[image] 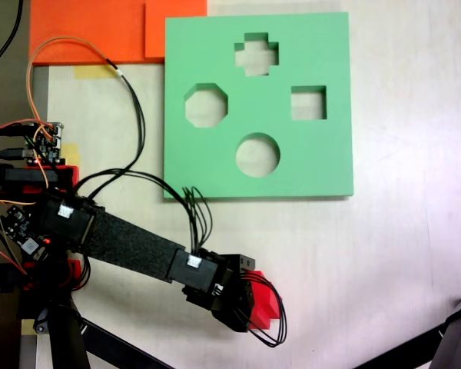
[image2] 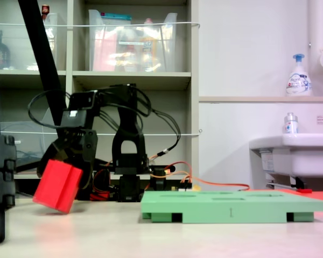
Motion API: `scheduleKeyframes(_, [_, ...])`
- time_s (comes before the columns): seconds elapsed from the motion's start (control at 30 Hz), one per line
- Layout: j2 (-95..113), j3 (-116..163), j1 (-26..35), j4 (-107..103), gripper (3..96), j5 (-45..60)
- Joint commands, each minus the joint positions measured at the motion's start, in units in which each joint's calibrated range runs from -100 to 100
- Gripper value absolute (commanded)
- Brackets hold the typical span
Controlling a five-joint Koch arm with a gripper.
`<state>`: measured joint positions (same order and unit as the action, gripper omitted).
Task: Put the cross columnar block into the corresponding hole
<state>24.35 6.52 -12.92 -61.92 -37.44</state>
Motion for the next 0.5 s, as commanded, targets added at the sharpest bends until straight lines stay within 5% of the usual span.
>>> scheduleKeyframes(0.03, [3.7,-3.0,-0.6,-3.6,38.7,0.0])
scheduleKeyframes(0.5, [8.8,-13.0,0.0,-14.8,38.8,-0.4])
